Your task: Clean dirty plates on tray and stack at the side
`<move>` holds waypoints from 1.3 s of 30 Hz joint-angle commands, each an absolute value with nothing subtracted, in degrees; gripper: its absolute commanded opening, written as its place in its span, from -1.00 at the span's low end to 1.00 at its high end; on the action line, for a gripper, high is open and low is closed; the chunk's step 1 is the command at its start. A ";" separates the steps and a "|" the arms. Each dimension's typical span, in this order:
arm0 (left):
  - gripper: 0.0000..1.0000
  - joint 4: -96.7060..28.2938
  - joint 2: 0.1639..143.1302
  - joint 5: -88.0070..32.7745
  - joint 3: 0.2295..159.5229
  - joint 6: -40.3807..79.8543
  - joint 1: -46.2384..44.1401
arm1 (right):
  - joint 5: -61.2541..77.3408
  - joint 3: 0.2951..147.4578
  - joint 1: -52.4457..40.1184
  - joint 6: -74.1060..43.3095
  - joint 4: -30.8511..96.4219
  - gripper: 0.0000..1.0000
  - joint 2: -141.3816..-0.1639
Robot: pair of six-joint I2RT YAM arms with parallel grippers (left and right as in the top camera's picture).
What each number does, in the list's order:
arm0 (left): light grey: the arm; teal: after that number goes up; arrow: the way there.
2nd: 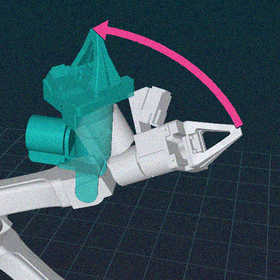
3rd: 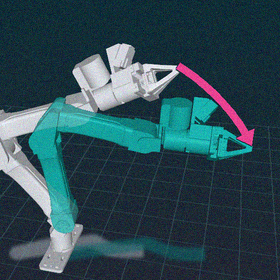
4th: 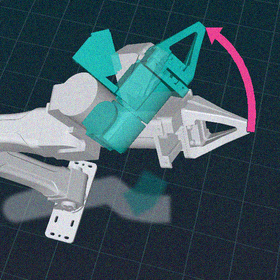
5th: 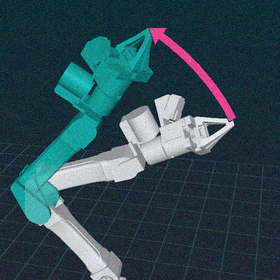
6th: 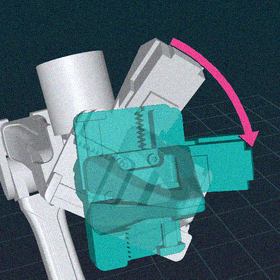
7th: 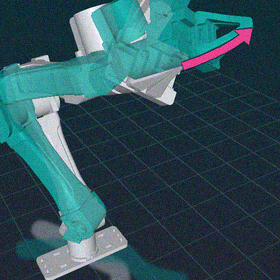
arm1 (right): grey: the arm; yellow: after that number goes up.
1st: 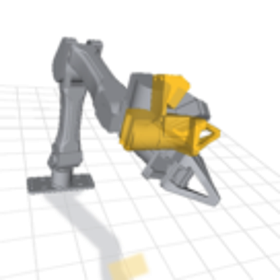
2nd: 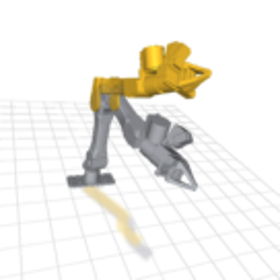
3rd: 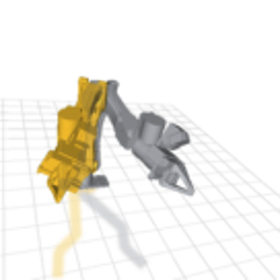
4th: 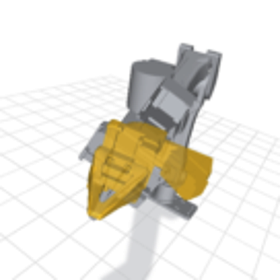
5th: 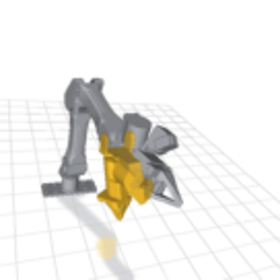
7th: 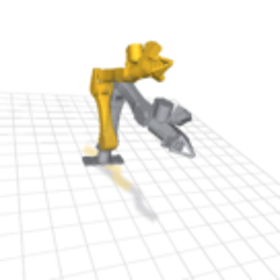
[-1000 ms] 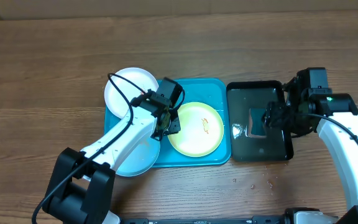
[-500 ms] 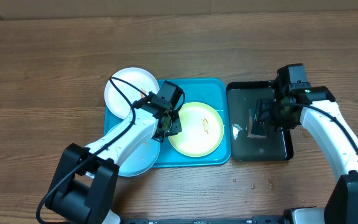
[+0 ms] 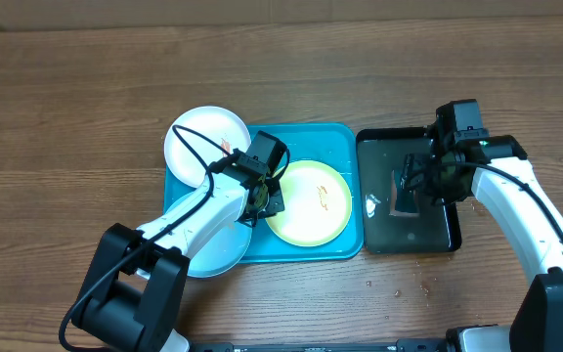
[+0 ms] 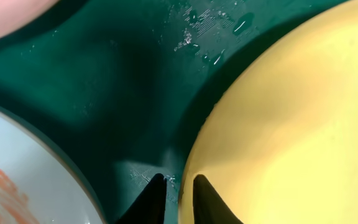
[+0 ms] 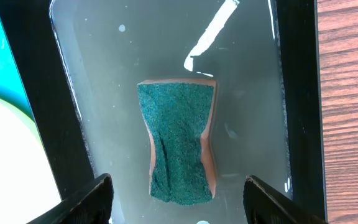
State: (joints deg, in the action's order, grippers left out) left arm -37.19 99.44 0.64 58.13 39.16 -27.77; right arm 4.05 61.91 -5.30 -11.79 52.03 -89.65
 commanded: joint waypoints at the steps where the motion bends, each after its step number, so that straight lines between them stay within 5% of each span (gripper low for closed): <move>1: -0.79 -36.69 100.09 0.19 57.25 39.68 -27.79 | 2.61 61.23 -5.41 -12.01 51.64 0.37 -89.56; 5: -0.92 -35.44 100.09 0.21 57.25 39.68 -27.68 | 2.42 60.93 -5.43 -11.99 51.31 0.38 -89.56; 10: -0.92 -34.30 100.09 0.23 57.25 40.45 -27.66 | 2.63 59.33 -5.52 -11.99 48.45 0.65 -89.58; 26: -0.91 -32.56 100.09 0.60 57.21 43.31 -26.87 | 2.55 52.53 -8.14 -11.84 39.70 0.31 -89.78; 39: -0.92 -32.67 100.09 0.54 57.17 43.31 -26.94 | 2.20 45.84 -8.14 -11.84 30.83 0.22 -89.78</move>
